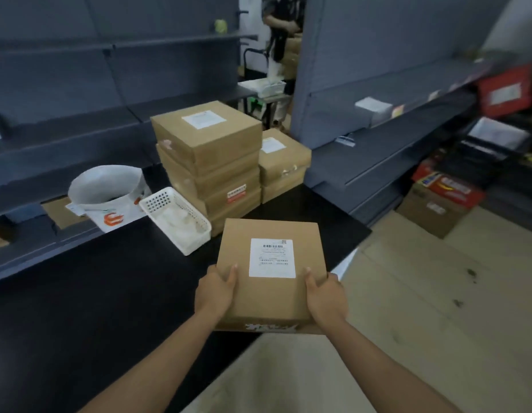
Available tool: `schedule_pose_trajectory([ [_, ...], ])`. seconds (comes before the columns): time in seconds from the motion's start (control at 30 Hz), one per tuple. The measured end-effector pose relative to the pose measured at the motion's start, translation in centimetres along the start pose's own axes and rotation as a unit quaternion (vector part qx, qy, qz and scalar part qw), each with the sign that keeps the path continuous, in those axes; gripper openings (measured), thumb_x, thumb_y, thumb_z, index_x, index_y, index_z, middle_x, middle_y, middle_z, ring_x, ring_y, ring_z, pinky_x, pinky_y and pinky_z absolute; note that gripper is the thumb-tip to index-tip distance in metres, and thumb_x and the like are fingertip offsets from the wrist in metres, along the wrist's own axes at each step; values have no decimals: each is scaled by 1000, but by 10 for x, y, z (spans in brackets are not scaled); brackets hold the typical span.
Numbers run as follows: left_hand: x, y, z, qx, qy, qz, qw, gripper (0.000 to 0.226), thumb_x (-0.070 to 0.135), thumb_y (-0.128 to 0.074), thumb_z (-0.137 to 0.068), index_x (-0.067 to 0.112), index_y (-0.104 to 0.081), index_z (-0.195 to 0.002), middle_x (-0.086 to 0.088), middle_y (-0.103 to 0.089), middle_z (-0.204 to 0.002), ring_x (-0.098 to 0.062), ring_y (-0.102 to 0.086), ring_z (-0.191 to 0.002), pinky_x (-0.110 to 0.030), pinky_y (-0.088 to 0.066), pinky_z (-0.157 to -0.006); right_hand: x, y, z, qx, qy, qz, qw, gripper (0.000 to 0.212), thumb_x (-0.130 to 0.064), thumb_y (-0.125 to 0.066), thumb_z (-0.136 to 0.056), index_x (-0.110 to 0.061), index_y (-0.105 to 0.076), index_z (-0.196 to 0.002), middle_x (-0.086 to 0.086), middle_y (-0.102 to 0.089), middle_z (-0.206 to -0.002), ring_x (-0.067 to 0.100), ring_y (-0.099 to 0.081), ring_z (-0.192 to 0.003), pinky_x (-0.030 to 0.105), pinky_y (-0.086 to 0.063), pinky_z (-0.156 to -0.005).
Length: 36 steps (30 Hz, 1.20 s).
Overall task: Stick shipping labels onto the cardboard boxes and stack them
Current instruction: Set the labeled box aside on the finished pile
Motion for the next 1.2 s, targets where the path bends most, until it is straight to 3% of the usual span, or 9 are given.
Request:
schedule_pose_trajectory([
  [0.13, 65, -76, 22, -62, -54, -16, 997, 52, 55, -43, -94, 12, -49, -122, 0, -55, -100, -18, -54, -86, -32, -43, -73, 63, 75, -20, 62, -74, -16, 995, 58, -58, -44, -92, -5, -52, -116, 14, -61, -113, 33, -60, -97, 44, -51, -84],
  [0.23, 109, -129, 39, -101, -88, -31, 990, 52, 55, -44, -94, 11, -51, -120, -10, -61, -112, -30, -59, -98, -33, -44, -75, 109, 123, -34, 94, -128, -10, 987, 59, -61, -41, -91, -8, -52, -115, 13, -62, -112, 34, -61, -98, 41, -51, -81],
  [0.33, 140, -165, 50, -128, -115, -39, 984, 52, 55, -44, -93, 11, -51, -120, -12, -61, -117, -33, -59, -104, -35, -46, -79, 143, 152, -43, 119, -158, -30, 980, 60, -62, -41, -91, -8, -52, -115, 13, -64, -113, 34, -62, -99, 39, -50, -81],
  [0.5, 186, -202, 49, -143, -148, -61, 977, 52, 53, -44, -95, 10, -50, -123, -10, -60, -116, -29, -59, -100, -31, -41, -71, 167, 179, -74, 138, -186, -49, 971, 59, -59, -41, -92, -7, -52, -118, 13, -63, -117, 33, -60, -104, 34, -41, -75],
  [0.83, 248, -239, -50, -118, -119, -44, 985, 52, 52, -45, -95, 8, -50, -124, -13, -60, -121, -32, -58, -107, -31, -39, -74, 126, 183, -205, 112, -146, -41, 982, 60, -57, -43, -93, -5, -50, -122, 14, -62, -118, 33, -60, -104, 34, -44, -76],
  [1.2, 295, -216, -161, -24, -39, 3, 999, 52, 53, -45, -94, 11, -49, -125, -10, -60, -119, -30, -58, -105, -33, -44, -78, 20, 158, -350, 29, -32, -59, 997, 61, -59, -45, -92, -6, -50, -121, 14, -62, -115, 32, -60, -99, 38, -49, -78],
])
Point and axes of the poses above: each hand's wrist, its own z-axis away from the middle knuckle, its own y-axis out of the back of the hand, x = y × z, the point moved 2 cm from there along -z, towards the middle knuckle
